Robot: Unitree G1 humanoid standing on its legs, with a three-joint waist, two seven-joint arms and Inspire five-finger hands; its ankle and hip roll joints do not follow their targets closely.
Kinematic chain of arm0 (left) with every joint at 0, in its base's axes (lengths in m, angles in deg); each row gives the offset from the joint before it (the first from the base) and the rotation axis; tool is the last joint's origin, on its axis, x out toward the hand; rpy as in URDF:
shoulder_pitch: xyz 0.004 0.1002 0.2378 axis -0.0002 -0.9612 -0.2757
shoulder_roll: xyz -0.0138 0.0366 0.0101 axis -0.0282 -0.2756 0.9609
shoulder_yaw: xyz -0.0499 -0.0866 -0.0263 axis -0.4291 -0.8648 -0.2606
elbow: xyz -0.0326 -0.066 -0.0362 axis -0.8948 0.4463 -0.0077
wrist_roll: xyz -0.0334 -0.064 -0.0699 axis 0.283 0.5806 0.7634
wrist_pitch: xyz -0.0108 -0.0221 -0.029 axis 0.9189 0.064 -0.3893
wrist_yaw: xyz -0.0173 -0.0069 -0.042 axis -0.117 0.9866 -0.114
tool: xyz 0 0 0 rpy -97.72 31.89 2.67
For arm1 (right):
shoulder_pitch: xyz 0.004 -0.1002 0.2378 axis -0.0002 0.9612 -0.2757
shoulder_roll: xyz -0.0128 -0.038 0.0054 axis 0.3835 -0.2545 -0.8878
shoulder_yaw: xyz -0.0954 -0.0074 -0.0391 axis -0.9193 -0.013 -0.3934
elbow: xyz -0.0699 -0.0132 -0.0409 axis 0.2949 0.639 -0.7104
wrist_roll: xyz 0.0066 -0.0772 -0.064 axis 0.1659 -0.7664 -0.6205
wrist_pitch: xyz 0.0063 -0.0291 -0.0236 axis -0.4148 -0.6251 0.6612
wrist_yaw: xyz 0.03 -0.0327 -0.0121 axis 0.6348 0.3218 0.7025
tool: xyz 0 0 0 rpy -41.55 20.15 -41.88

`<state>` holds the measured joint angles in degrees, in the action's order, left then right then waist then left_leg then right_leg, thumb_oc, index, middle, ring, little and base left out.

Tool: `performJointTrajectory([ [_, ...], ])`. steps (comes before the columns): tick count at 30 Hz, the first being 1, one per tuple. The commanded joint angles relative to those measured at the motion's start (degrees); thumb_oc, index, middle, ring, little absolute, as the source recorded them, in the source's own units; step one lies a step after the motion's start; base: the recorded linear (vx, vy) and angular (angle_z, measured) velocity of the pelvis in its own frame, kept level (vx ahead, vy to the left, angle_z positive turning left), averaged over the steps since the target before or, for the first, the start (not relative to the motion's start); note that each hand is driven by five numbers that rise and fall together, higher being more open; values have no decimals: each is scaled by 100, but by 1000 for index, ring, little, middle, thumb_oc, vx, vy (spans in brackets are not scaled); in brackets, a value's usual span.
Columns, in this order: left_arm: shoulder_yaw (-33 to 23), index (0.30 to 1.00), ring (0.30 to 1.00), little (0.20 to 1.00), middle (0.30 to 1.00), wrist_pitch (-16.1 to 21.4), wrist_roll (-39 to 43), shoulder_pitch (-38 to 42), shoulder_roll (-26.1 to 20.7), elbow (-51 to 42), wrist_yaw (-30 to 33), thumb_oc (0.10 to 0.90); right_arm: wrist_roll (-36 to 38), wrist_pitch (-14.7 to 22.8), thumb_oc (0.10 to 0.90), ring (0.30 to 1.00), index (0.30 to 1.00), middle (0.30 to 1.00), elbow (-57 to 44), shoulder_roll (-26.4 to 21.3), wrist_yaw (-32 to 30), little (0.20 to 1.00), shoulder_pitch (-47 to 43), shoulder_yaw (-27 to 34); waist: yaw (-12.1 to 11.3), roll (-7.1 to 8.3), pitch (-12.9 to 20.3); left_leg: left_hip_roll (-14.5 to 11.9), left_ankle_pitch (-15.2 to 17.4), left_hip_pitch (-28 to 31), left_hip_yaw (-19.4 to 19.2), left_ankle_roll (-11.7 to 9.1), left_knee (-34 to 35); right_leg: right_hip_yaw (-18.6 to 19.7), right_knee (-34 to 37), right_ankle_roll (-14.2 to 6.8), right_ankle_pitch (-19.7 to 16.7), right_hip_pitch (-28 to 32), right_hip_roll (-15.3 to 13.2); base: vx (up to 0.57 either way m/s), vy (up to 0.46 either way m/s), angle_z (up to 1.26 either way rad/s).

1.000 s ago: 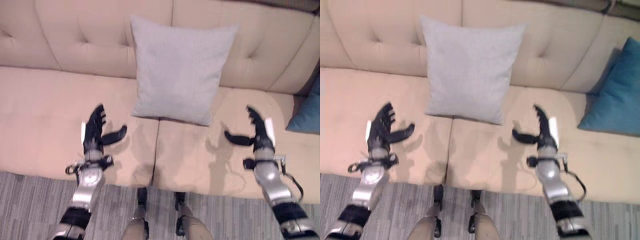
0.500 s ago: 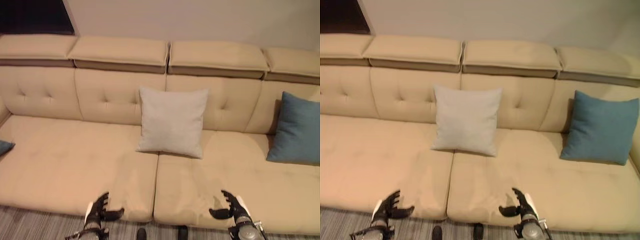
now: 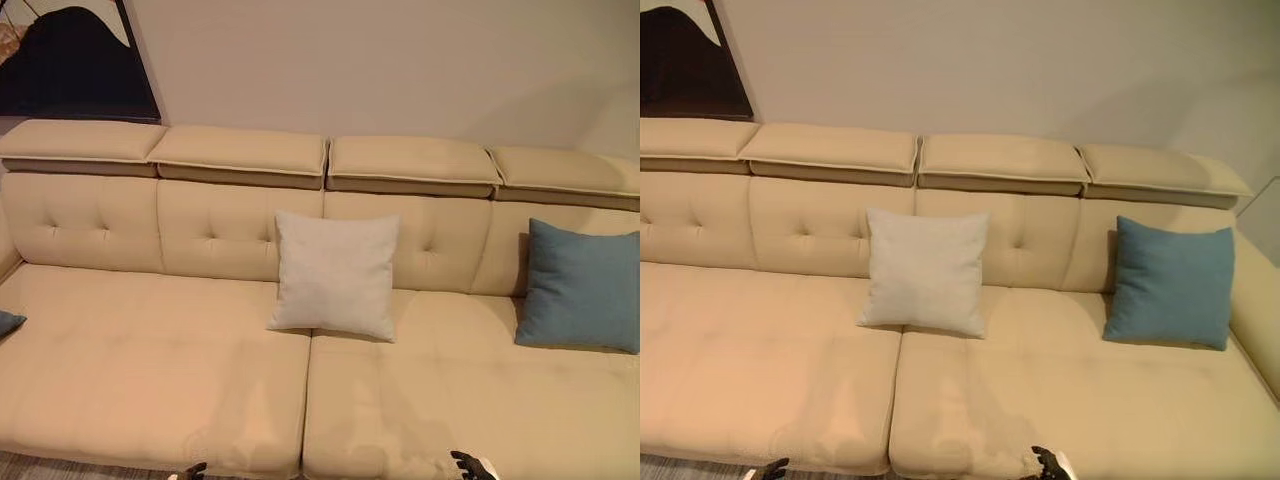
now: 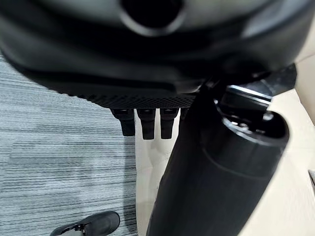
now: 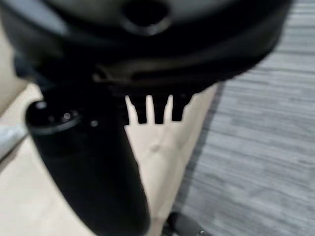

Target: Pick up all the scattered cushions and arrange them neatly on the sofa.

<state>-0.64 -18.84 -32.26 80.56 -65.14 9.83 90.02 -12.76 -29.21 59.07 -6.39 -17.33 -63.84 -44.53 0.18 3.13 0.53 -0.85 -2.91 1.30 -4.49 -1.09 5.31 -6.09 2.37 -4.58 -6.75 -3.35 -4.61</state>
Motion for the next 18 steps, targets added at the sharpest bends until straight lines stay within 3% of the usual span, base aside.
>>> performJointTrajectory([
  [1,-154,900,900,900,900,132,7,562,-209,0,100,800,176,78,800,900,900,900,-131,-115,-151,900,-577,-15,-112,2,-437,109,492,129,245,37,-75,75,-1015,-492,792,-102,-123,-208,3,-30],
  [5,-103,900,900,900,900,127,97,686,-207,-47,169,800,217,88,800,900,900,900,-109,-76,-174,900,-597,-40,-130,-36,-419,65,351,-296,449,74,-260,546,-2011,-431,958,-132,31,-248,-84,18],
  [10,-81,900,900,900,900,132,201,750,-165,22,202,800,241,44,800,900,900,900,-49,-32,-171,900,-656,-144,-248,108,-317,20,154,-683,557,-94,-309,518,-935,-293,1277,367,74,-144,-200,40],
  [11,-63,900,900,900,900,108,271,808,-120,59,217,800,270,44,800,900,900,900,-34,-51,-213,900,-749,-200,-294,121,-341,-98,-80,-942,640,-216,-323,516,-558,-188,1318,413,203,-230,-227,24],
  [14,-31,900,900,900,900,103,417,912,-65,80,232,800,284,36,800,900,900,900,-18,-101,-249,900,-795,-234,-327,95,-497,-192,-316,-1268,770,-376,-375,436,-320,-113,1262,394,335,-281,-212,54],
  [15,14,900,900,900,900,102,478,983,-7,106,262,800,314,31,800,900,900,900,-4,-155,-302,900,-801,-239,-320,65,-654,-219,-489,-1573,740,-457,-461,237,-182,-80,1182,368,380,-302,-127,73],
  [18,45,900,900,900,900,103,475,987,57,193,249,800,339,3,800,900,900,900,106,-159,-313,900,-789,-240,-268,111,-741,-234,-349,-1642,410,-387,-678,-1,-65,-61,1048,316,318,-236,-90,87],
])
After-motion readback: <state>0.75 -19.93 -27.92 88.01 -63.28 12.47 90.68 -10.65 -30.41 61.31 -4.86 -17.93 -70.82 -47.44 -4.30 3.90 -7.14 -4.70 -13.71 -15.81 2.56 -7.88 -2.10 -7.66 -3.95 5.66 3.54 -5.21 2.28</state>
